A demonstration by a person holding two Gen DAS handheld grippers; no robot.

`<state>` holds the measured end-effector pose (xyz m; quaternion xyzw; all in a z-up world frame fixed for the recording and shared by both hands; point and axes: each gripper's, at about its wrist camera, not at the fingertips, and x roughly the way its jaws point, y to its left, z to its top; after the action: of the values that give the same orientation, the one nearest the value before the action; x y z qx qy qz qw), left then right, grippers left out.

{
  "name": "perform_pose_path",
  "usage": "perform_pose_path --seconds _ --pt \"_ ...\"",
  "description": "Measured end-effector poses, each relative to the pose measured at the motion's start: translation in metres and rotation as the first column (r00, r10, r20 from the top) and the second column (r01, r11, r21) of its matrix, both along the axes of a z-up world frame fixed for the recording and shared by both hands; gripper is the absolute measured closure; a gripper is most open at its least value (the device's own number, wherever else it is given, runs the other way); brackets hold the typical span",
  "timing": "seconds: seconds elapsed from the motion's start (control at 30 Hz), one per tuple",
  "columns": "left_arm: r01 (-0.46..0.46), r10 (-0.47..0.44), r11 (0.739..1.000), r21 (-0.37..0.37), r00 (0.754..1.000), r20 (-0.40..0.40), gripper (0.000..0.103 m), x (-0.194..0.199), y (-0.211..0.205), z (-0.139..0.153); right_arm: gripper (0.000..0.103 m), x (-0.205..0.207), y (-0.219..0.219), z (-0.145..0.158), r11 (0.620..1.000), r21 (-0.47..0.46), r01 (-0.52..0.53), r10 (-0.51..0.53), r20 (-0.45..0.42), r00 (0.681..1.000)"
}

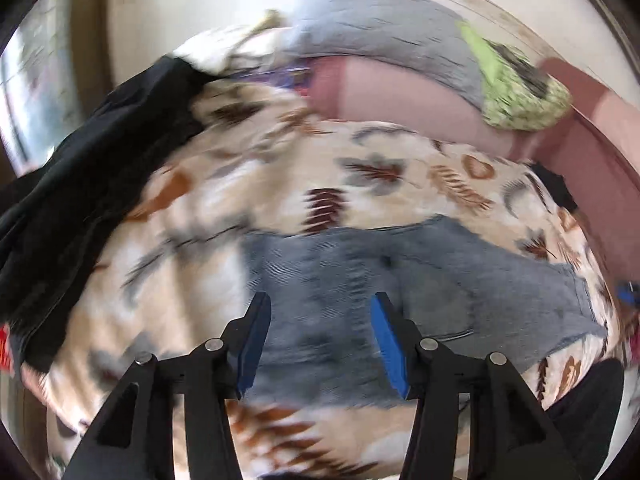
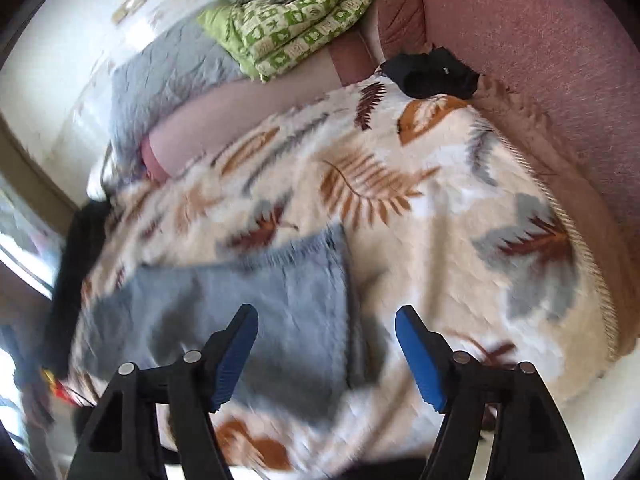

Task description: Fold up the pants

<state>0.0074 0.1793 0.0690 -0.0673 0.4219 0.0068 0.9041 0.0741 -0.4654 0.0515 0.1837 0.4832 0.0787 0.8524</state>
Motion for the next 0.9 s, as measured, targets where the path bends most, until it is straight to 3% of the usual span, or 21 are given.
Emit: perform_pose_path --seconds 0.07,0.13,0.17,0.23,0.27,0.3,0.43,0.53,0.6,0.73,0.83,0.9 --pt "0.037 -0.037 0.999 0.014 0.999 -0.021 0.050 0.017 -0.023 -0.015 0.029 0.025 0.007 -0.013 1.000 0.005 -0.006 0.006 -0.060 0.998" --pt "0.060 -0.059 0.998 0.014 0.996 -0.066 0.050 0.026 -0.036 -0.034 0.030 0.055 0.019 -0.035 0.998 -0.062 -0.025 0.017 -0.136 0.991" --pt "0.061 -0.059 0.998 0.021 0.993 -0.100 0.050 0.030 -0.041 -0.046 0.035 0.061 0.020 -0.042 0.997 -0.080 -0.021 0.008 -0.162 0.987" --pt "0.052 -0.048 0.998 0.018 0.987 -0.155 0.050 0.034 -0.044 -0.069 0.057 0.076 0.027 -0.060 0.994 -0.099 -0.042 0.019 -0.222 0.975" --pt "0.039 -0.037 0.999 0.007 0.984 -0.176 0.050 0.036 -0.042 -0.080 0.079 0.080 0.034 -0.065 0.988 -0.139 -0.067 0.033 -0.236 0.971" --pt "0.027 -0.029 1.000 -0.017 0.983 -0.180 0.050 0.037 -0.040 -0.082 0.088 0.081 0.040 -0.065 0.977 -0.192 -0.091 0.044 -0.236 0.971" --pt "-0.014 -0.001 0.996 -0.091 0.986 -0.166 0.050 0.039 -0.023 -0.081 0.100 0.084 0.057 -0.037 0.938 -0.325 -0.118 0.076 -0.138 0.988" --pt "-0.024 0.004 0.993 -0.115 0.985 -0.171 0.050 0.041 -0.017 -0.084 0.100 0.091 0.059 -0.003 0.926 -0.373 -0.051 0.053 -0.005 0.999" --pt "-0.023 0.006 0.995 -0.099 0.985 -0.172 0.050 0.042 -0.019 -0.086 0.100 0.102 0.064 -0.011 0.912 -0.407 -0.051 0.063 0.016 0.998" --pt "-0.017 0.002 0.996 -0.083 0.985 -0.174 0.043 0.039 -0.026 -0.085 0.094 0.114 0.058 -0.064 0.912 -0.398 -0.098 0.053 -0.123 0.991" --pt "-0.005 -0.004 0.999 -0.054 0.984 -0.179 0.041 0.039 -0.029 -0.085 0.085 0.093 0.046 -0.055 0.939 -0.342 -0.044 0.014 -0.088 0.996" --pt "-0.011 0.000 0.998 -0.062 0.983 -0.181 0.041 0.039 -0.027 -0.085 0.076 0.070 0.040 -0.031 0.941 -0.339 -0.004 -0.010 -0.038 0.999"
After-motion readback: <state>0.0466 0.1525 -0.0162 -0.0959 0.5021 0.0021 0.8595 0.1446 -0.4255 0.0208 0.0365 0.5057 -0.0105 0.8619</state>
